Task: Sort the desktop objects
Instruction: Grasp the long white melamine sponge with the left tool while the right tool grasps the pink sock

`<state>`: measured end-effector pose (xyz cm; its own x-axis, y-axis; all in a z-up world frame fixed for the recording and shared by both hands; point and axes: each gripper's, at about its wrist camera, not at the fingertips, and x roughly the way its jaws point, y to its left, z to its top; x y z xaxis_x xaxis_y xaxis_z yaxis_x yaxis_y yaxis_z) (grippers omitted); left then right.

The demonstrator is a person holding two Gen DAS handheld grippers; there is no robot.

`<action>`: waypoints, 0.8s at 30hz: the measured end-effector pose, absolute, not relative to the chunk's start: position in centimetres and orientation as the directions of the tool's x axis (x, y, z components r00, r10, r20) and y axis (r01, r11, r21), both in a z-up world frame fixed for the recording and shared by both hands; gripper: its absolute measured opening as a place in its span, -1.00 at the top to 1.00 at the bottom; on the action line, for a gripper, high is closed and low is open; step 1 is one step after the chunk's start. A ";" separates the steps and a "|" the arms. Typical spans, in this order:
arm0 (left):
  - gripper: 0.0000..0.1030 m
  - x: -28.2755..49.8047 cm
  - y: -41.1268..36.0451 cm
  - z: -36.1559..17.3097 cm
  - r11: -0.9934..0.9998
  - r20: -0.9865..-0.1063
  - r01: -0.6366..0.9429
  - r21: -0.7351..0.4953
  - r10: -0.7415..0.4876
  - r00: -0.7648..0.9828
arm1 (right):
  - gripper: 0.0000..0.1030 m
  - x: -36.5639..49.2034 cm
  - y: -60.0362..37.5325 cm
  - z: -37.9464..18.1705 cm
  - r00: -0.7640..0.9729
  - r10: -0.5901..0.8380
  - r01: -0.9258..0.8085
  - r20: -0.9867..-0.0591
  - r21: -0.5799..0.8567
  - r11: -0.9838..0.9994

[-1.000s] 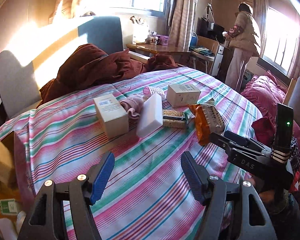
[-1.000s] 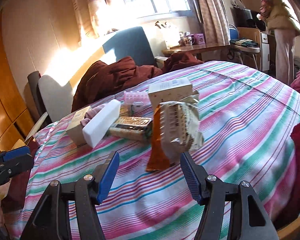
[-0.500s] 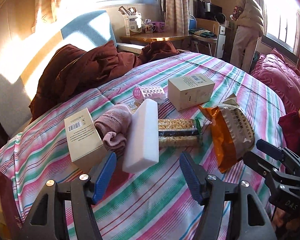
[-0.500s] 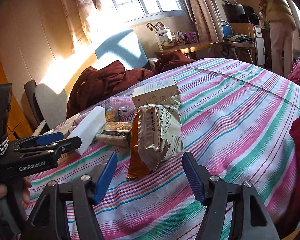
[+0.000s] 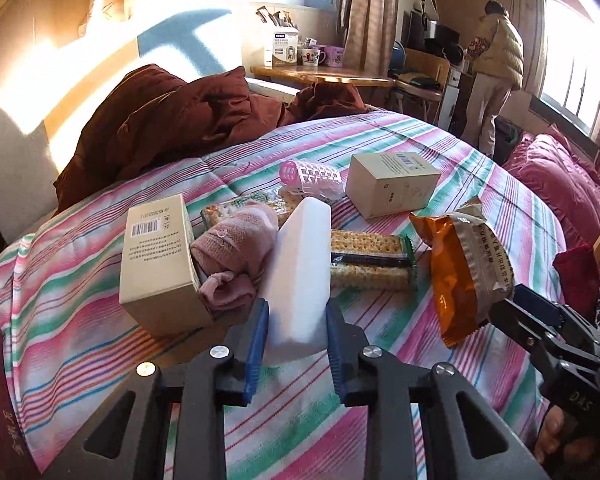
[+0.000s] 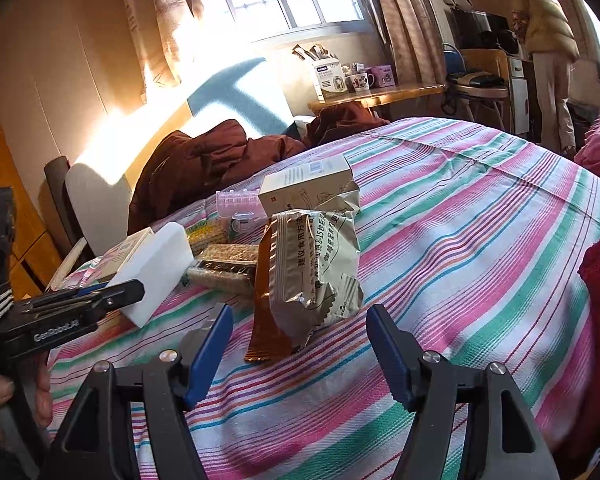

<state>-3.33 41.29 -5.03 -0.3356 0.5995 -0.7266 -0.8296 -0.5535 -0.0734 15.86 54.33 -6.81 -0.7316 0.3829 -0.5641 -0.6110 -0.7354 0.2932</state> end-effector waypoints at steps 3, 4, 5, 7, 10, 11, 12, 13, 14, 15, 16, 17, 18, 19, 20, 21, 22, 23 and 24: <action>0.46 -2.2 38.5 -4.4 -0.562 -0.708 -0.820 -0.105 0.621 -0.336 | -0.36 15.3 53.7 -6.4 -0.733 0.377 -0.599 -0.567 0.276 -0.751; 0.46 -1.8 37.5 -4.3 -0.564 -0.702 -0.819 -0.108 0.627 -0.339 | -0.37 15.0 53.4 -6.3 -0.734 0.373 -0.594 -0.568 0.270 -0.758; 0.46 -1.4 36.6 -4.2 -0.563 -0.700 -0.819 -0.114 0.631 -0.336 | -0.37 14.8 53.1 -6.2 -0.738 0.366 -0.586 -0.567 0.270 -0.764; 0.46 -0.6 34.9 -4.2 -0.558 -0.699 -0.820 -0.128 0.638 -0.324 | -0.37 14.4 52.5 -5.9 -0.745 0.352 -0.571 -0.566 0.269 -0.776; 0.46 0.3 32.5 -4.4 -0.562 -0.700 -0.814 -0.146 0.640 -0.317 | -0.37 13.7 51.4 -5.3 -0.753 0.335 -0.546 -0.566 0.255 -0.798; 0.46 0.5 31.8 -4.5 -0.563 -0.699 -0.811 -0.159 0.644 -0.311 | -0.37 13.4 51.1 -5.0 -0.757 0.329 -0.537 -0.565 0.252 -0.805; 0.46 0.7 31.0 -4.5 -0.565 -0.697 -0.807 -0.172 0.649 -0.306 | -0.37 13.1 50.8 -4.7 -0.761 0.323 -0.529 -0.563 0.249 -0.811; 0.46 1.0 30.2 -4.6 -0.567 -0.695 -0.803 -0.185 0.653 -0.301 | -0.37 12.8 50.5 -4.3 -0.766 0.319 -0.518 -0.558 0.243 -0.820; 0.46 1.2 29.6 -4.6 -0.571 -0.693 -0.798 -0.191 0.655 -0.302 | -0.37 12.4 50.2 -4.0 -0.771 0.314 -0.505 -0.554 0.234 -0.831; 0.46 1.4 28.9 -4.6 -0.576 -0.690 -0.794 -0.194 0.656 -0.306 | -0.37 11.9 49.9 -3.7 -0.775 0.305 -0.493 -0.554 0.226 -0.840; 0.46 1.7 28.3 -4.7 -0.580 -0.688 -0.790 -0.198 0.656 -0.310 | -0.37 11.3 49.7 -3.4 -0.778 0.297 -0.480 -0.554 0.219 -0.850; 0.46 1.8 27.8 -4.7 -0.586 -0.686 -0.785 -0.199 0.656 -0.316 | -0.37 10.7 49.4 -3.2 -0.782 0.287 -0.466 -0.553 0.214 -0.858; 0.46 1.9 27.3 -4.7 -0.592 -0.684 -0.780 -0.203 0.656 -0.320 | -0.37 9.9 49.2 -3.0 -0.785 0.280 -0.452 -0.553 0.203 -0.868; 0.46 1.9 26.7 -4.7 -0.598 -0.682 -0.774 -0.208 0.656 -0.324 | -0.37 9.0 49.0 -2.9 -0.786 0.274 -0.437 -0.554 0.186 -0.880; 0.46 1.9 26.2 -4.8 -0.603 -0.680 -0.768 -0.214 0.657 -0.325 | -0.37 8.1 48.8 -2.8 -0.788 0.268 -0.421 -0.554 0.168 -0.891; 0.46 1.8 25.8 -4.8 -0.609 -0.680 -0.761 -0.222 0.656 -0.327 | -0.37 7.1 48.6 -2.7 -0.788 0.262 -0.406 -0.557 0.152 -0.901; 0.46 1.7 25.4 -4.9 -0.613 -0.679 -0.756 -0.230 0.657 -0.326 | -0.37 6.1 48.5 -2.8 -0.786 0.255 -0.393 -0.564 0.137 -0.909; 0.46 1.5 25.0 -5.0 -0.616 -0.678 -0.751 -0.239 0.659 -0.325 | -0.37 5.0 48.4 -2.9 -0.782 0.249 -0.380 -0.571 0.122 -0.917; 0.45 1.4 24.7 -5.1 -0.620 -0.678 -0.745 -0.246 0.659 -0.325 | -0.37 3.8 48.5 -3.1 -0.777 0.244 -0.370 -0.581 0.106 -0.923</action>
<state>1.40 24.67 -5.07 -0.3248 0.6593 -0.6781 -0.7449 -0.6201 -0.2460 3.82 48.46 -3.07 -0.7766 0.2445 -0.5806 -0.3696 -0.9232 0.1055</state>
